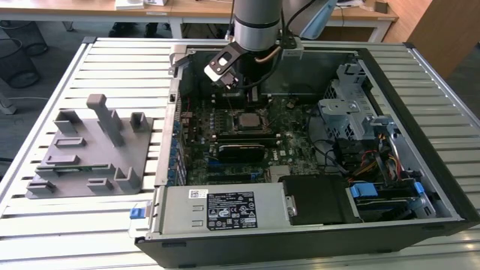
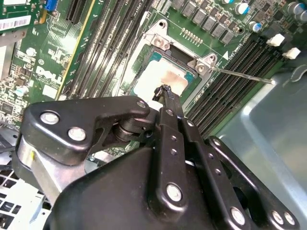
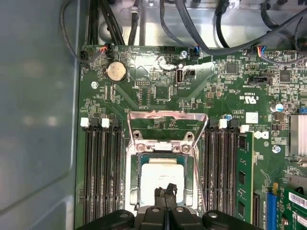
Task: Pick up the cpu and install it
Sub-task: 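Close the cpu cover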
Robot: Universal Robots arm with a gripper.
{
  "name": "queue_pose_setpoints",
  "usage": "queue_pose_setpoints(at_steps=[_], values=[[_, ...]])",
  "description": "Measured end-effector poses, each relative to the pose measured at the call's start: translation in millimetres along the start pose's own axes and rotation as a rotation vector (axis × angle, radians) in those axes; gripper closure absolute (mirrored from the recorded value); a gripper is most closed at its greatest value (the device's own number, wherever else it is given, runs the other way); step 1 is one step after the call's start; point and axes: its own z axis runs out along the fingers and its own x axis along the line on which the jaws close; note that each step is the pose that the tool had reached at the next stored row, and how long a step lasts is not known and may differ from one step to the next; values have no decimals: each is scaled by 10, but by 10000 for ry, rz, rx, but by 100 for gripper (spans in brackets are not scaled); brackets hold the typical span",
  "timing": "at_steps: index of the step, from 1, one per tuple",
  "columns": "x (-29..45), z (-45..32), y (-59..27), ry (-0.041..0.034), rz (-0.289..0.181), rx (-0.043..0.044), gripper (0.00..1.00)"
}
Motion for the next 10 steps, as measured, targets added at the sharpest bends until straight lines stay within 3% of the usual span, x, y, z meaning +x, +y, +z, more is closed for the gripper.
queue_pose_setpoints(at_steps=[10], values=[[0,-74,0,-1,1,-6,89]])
